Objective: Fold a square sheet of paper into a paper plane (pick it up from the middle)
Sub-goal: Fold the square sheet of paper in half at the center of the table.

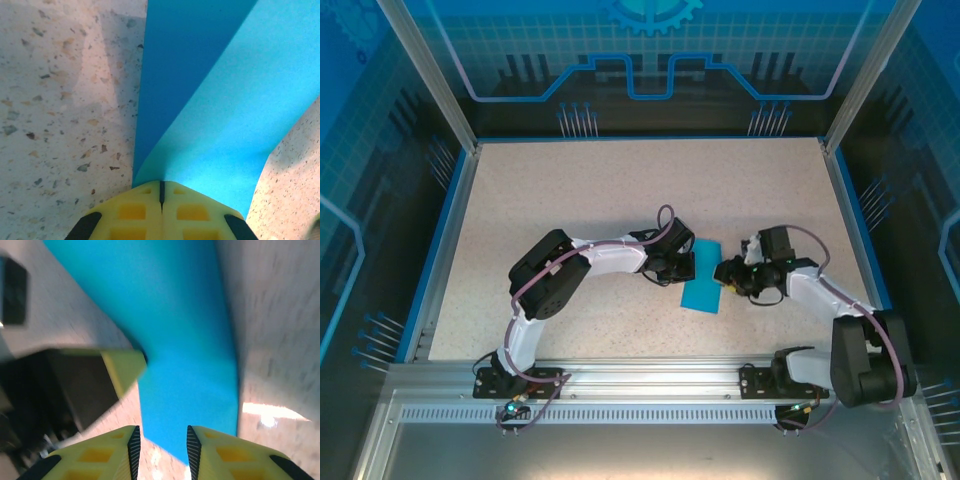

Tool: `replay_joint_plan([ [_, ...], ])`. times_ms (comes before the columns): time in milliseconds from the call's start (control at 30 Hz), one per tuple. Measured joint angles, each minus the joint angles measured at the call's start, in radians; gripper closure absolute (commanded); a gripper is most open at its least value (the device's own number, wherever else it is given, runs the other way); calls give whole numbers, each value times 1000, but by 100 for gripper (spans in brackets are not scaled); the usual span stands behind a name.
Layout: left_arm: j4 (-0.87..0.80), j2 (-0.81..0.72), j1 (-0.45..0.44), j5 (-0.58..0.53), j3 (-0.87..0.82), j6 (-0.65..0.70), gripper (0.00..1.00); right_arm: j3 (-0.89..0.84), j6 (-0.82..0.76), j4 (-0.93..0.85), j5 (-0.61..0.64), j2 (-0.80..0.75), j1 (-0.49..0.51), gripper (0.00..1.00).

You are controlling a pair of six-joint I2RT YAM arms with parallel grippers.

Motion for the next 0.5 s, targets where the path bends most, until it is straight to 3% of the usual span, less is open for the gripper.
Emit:
replay_joint_plan([
  [300, -4, 2, 0, 0, 4, 3, 100, 50, -32, 113, -94, 201, -59, 68],
  [500, -5, 2, 0, 0, 4, 3, 100, 62, -55, 119, -76, 297, -60, 68],
])
